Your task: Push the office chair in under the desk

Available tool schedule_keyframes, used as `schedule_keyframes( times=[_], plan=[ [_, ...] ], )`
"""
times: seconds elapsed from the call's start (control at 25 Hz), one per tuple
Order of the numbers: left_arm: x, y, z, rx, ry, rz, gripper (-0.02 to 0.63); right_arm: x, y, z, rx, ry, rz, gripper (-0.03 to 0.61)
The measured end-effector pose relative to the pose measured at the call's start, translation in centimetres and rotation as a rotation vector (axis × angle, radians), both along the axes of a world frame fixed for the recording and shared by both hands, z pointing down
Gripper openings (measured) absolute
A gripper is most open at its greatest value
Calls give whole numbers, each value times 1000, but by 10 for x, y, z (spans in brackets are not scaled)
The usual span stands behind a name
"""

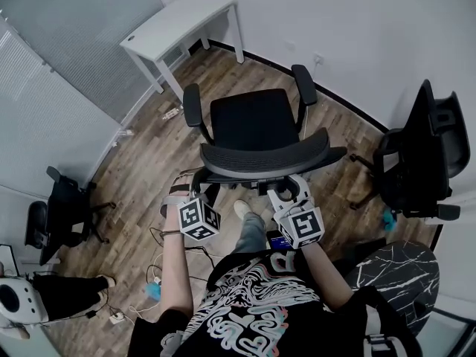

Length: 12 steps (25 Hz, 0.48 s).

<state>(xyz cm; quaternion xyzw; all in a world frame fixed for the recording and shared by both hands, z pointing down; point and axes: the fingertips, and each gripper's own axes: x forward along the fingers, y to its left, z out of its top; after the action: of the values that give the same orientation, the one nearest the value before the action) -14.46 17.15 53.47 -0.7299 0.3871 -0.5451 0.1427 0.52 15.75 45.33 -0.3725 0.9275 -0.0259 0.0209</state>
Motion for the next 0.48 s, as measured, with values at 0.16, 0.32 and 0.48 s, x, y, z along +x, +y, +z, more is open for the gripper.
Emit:
schedule_keyframes(
  times=[0.16, 0.32, 0.48],
  plan=[
    [-2, -3, 0, 2, -1, 5, 230, -2, -3, -1, -2, -8, 6, 147],
    [-5, -7, 1, 4, -1, 4, 230, -6, -6, 0, -4, -4, -4, 149],
    [-8, -13, 1, 8, -3, 2, 230, -7, -12, 1, -3, -7, -7, 150]
  ],
)
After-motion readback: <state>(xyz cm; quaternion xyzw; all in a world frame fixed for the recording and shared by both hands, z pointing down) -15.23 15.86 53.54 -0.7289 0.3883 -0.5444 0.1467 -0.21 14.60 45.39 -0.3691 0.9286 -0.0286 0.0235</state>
